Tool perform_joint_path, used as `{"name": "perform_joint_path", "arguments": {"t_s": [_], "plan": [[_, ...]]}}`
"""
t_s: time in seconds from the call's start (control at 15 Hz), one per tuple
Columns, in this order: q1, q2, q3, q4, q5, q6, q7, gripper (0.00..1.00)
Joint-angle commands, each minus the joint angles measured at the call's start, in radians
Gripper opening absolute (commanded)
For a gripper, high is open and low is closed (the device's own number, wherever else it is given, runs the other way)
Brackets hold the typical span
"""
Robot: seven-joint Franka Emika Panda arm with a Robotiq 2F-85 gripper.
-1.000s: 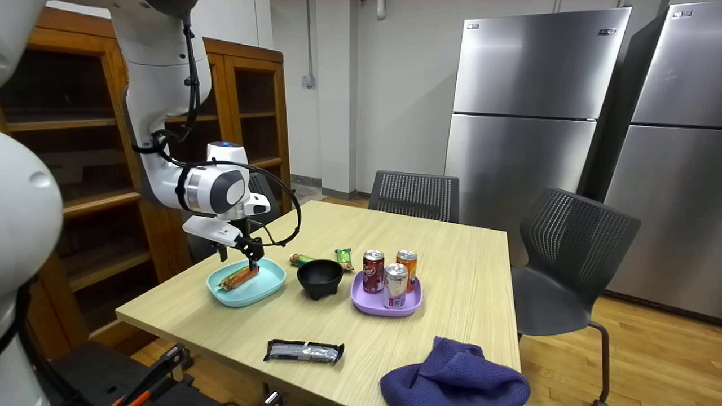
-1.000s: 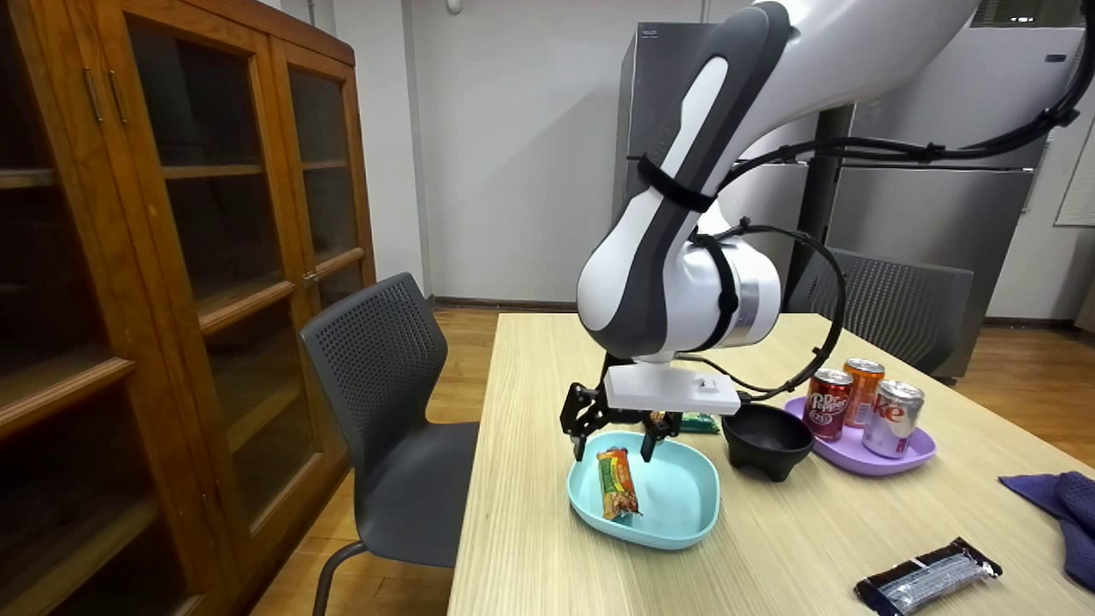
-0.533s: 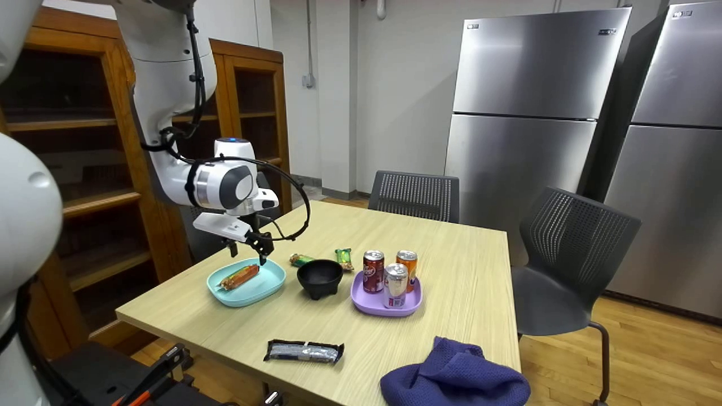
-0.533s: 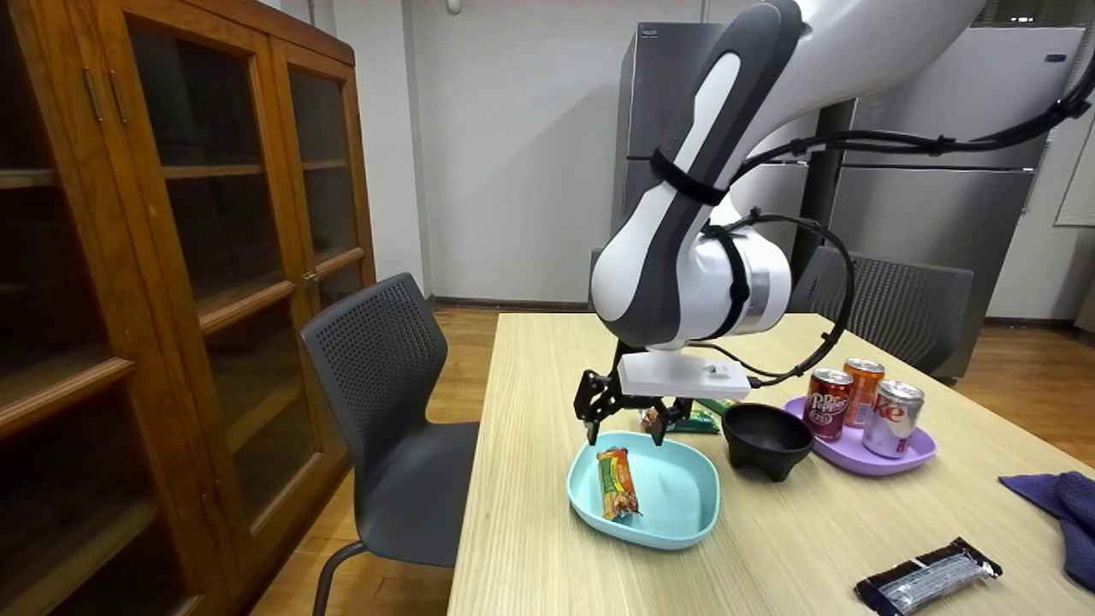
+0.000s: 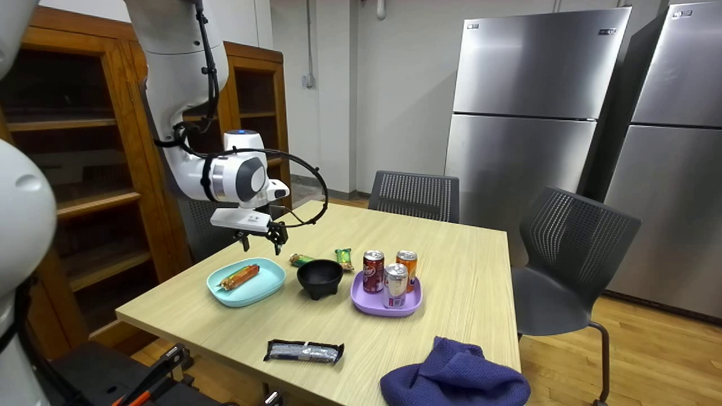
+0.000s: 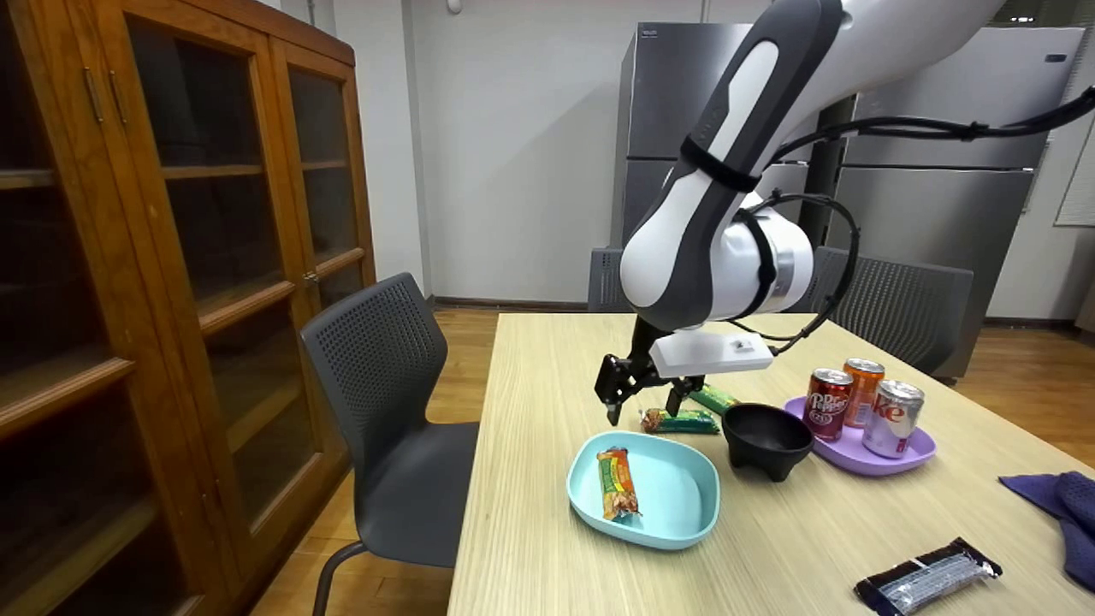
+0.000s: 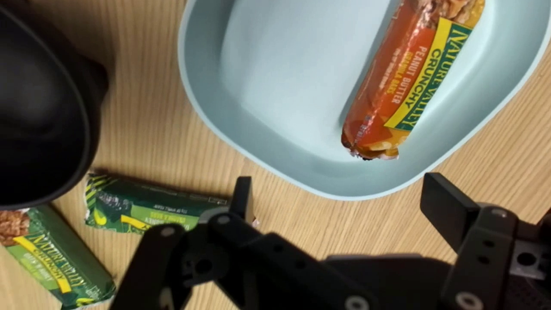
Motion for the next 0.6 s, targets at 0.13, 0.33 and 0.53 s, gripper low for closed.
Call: {"name": "perform_joint_path", "arguments": {"t_s": [0.13, 0.33, 0.53], "plan": [[-0.137, -0.018, 0.094, 0.033, -0.037, -0.087, -0.181, 1.0], [-0.103, 0.001, 0.06, 0.019, -0.028, -0.032, -0.123, 1.0], [-0.098, 0.006, 0.061, 0.019, -0.028, -0.031, -0.122, 1.0]]}}
